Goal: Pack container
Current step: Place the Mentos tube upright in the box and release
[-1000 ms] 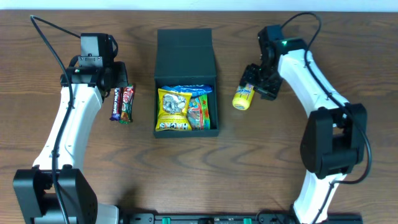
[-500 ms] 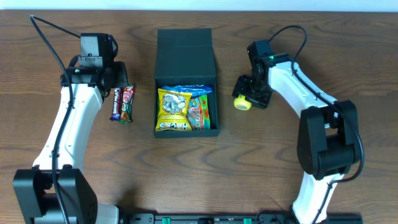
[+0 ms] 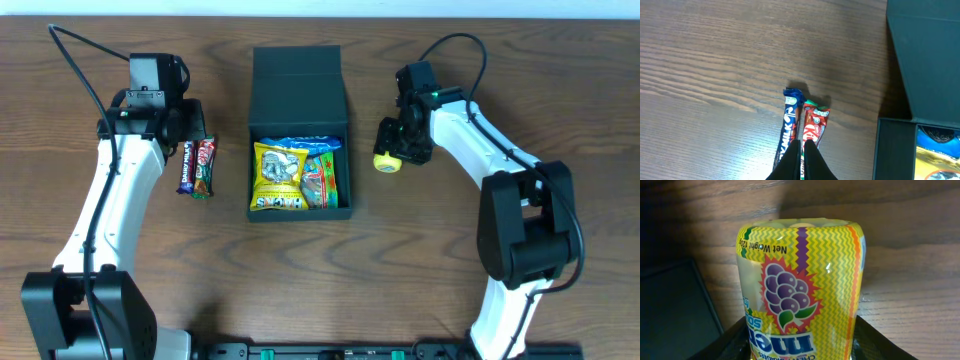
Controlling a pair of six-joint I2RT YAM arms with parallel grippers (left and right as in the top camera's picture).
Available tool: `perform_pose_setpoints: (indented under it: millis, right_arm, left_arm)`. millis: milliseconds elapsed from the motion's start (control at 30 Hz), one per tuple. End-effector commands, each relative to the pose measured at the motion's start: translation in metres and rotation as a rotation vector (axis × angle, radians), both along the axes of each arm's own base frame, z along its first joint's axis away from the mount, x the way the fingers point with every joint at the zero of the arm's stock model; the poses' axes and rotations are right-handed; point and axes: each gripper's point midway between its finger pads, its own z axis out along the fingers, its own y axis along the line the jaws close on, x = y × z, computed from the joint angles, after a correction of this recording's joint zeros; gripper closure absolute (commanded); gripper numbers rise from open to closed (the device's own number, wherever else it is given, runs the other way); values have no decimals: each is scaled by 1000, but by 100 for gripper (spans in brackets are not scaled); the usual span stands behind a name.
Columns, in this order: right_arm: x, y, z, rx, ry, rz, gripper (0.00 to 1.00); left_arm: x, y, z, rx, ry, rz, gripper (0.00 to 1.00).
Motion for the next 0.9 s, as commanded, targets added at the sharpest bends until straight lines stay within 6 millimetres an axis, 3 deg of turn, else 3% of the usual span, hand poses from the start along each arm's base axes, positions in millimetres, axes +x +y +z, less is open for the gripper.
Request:
perform_pose_setpoints:
  millis: [0,100,200,367,500,600,867]
  right_arm:
    - [-2,5,-1,-22,-18,102,66]
    - [1,10,9,-3,-33,152,75]
    - [8,16,35,19,-58,180,84]
    - [15,33,115,46,-147,211,89]
    - [-2,64,159,115,-188,241,87]
    - [-24,91,160,130,-147,256,86]
    - [-72,143,113,96,4,327,86]
  left_arm:
    - [0,1,-3,0,9,-4,94]
    - [0,1,-3,0,9,-4,94]
    - [0,1,-3,0,9,-4,94]
    - [0,1,-3,0,9,-4,94]
    - [0,1,-3,0,8,-4,94]
    - [1,1,-3,0,7,-4,94]
    - [1,1,-3,0,5,-4,94]
